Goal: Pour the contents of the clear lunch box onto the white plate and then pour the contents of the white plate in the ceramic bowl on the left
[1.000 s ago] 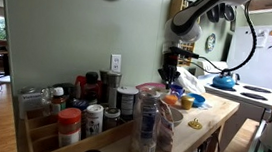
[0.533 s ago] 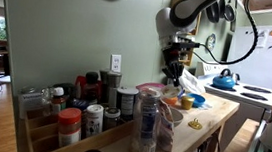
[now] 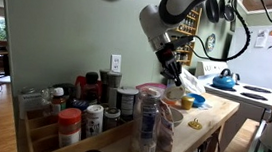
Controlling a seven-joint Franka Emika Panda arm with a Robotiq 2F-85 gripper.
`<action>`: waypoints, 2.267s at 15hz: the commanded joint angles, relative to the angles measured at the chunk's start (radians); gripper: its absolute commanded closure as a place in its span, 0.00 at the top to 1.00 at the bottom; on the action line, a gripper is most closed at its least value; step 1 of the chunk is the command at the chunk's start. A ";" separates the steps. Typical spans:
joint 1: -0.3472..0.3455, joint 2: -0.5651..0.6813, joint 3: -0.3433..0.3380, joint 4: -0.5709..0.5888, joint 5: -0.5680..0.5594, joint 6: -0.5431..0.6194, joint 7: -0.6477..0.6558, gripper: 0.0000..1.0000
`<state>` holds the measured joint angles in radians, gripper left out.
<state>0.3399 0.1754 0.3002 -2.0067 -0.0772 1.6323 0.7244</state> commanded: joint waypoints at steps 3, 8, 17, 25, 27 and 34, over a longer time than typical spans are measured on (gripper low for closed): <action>0.065 0.156 -0.018 0.156 -0.085 -0.146 0.103 0.01; 0.126 0.234 -0.028 0.255 -0.127 -0.275 0.172 0.01; 0.217 0.347 -0.045 0.407 -0.179 -0.483 0.285 0.01; 0.239 0.363 -0.060 0.432 -0.185 -0.514 0.314 0.05; 0.251 0.387 -0.066 0.461 -0.193 -0.555 0.331 0.01; 0.318 0.491 -0.077 0.585 -0.234 -0.744 0.317 0.01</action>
<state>0.6112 0.5970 0.2412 -1.5039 -0.2771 0.9638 1.0474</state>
